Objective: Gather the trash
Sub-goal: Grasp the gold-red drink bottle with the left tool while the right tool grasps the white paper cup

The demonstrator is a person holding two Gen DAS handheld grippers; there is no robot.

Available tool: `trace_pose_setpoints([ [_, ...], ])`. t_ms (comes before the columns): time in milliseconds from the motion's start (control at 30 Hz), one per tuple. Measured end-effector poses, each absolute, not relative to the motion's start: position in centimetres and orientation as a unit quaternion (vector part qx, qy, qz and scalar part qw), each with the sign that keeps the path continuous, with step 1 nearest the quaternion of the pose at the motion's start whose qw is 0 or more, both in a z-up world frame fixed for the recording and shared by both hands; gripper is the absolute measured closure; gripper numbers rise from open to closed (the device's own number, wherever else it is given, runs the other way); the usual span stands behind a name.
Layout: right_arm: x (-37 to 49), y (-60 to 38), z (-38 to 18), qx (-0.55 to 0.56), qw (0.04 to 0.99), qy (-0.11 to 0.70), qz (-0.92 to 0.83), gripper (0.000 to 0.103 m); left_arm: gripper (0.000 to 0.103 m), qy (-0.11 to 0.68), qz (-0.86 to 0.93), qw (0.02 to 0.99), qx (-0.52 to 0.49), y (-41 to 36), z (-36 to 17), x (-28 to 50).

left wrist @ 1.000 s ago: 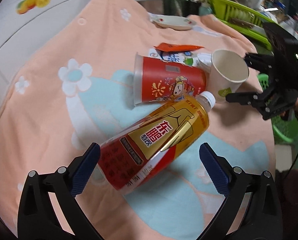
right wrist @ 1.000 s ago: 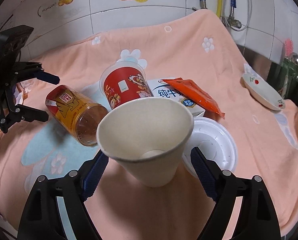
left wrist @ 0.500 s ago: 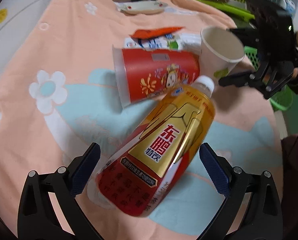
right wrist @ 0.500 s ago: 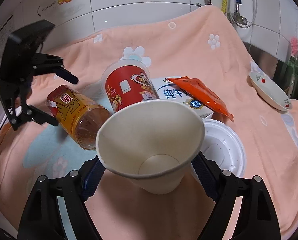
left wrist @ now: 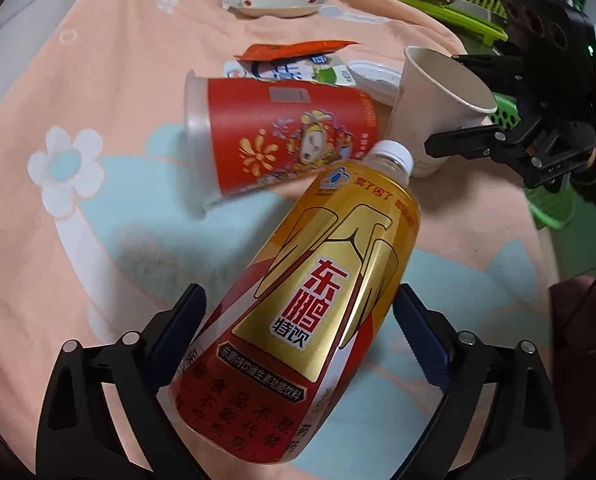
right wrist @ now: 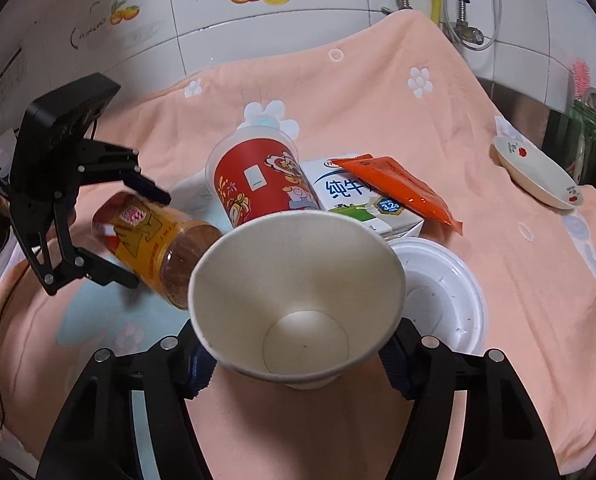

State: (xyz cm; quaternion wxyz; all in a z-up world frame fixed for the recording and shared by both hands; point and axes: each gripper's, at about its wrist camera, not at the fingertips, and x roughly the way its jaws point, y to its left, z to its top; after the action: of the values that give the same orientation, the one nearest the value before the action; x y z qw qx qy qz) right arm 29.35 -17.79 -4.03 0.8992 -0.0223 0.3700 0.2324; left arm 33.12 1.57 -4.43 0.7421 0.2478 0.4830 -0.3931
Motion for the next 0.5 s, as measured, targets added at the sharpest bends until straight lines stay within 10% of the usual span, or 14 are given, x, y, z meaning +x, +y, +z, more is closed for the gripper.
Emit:
trace_pose_setpoints([
  [500,26.2,-19.5,-2.8,0.009,0.903,0.364,0.228,0.039,0.026,0.5,-0.361,0.751,0.237,-1.2,-5.2,30.9],
])
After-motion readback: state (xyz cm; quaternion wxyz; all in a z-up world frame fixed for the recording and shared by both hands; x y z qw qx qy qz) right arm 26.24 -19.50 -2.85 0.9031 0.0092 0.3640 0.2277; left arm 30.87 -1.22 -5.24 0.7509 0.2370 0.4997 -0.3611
